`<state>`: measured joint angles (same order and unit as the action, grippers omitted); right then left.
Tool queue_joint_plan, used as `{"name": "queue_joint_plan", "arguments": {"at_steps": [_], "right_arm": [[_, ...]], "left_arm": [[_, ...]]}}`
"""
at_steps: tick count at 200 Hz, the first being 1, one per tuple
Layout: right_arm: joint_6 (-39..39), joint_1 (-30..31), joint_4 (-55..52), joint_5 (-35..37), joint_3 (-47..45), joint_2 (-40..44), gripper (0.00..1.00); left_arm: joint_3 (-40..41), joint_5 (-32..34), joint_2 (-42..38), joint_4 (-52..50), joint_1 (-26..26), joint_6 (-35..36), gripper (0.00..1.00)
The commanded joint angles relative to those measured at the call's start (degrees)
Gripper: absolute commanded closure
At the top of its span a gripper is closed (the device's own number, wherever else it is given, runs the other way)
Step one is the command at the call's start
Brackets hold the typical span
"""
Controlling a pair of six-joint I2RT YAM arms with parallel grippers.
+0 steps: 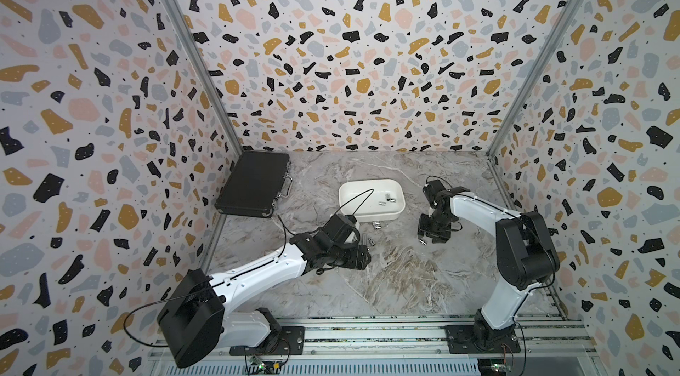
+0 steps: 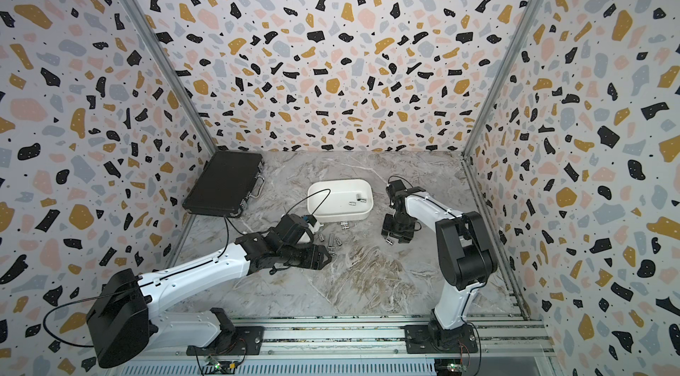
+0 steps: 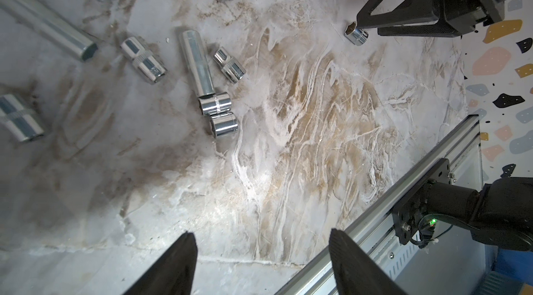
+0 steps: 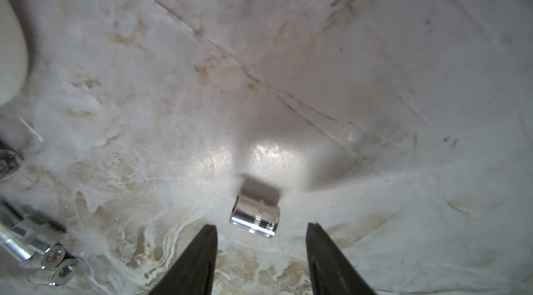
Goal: Put the socket on the desktop into the storage box
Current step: Pick up the socket head at the center of the board.
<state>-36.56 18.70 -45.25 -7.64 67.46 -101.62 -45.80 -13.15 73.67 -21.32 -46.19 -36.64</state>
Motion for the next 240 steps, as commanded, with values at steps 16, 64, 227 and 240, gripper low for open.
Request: {"name": "queue_joint_plan", "arguments": {"at_steps": [16,64,227,240], "right_arm": [[-1.9,-0.2,-0.1,1.4,1.5,-0.5,0.45],[-3.1,-0.1,0.5,1.5,1.4,-1.7,0.47],[-5.8,2.9,2.3,1.4,0.0,-3.7,0.54],[-5.7,3.0,2.4,1.3,-0.1,-3.8,0.57]], "left_arm": [[-0.5,0.7,-0.3,1.1,-0.3,0.6,0.24],[0.4,1.0,-0.4,1.7,-0.2,0.2,0.24],[2.0,1.6,-1.5,2.3,-0.3,-0.5,0.24],[2.1,1.7,-1.7,2.3,-0.3,-0.5,0.24]]}}
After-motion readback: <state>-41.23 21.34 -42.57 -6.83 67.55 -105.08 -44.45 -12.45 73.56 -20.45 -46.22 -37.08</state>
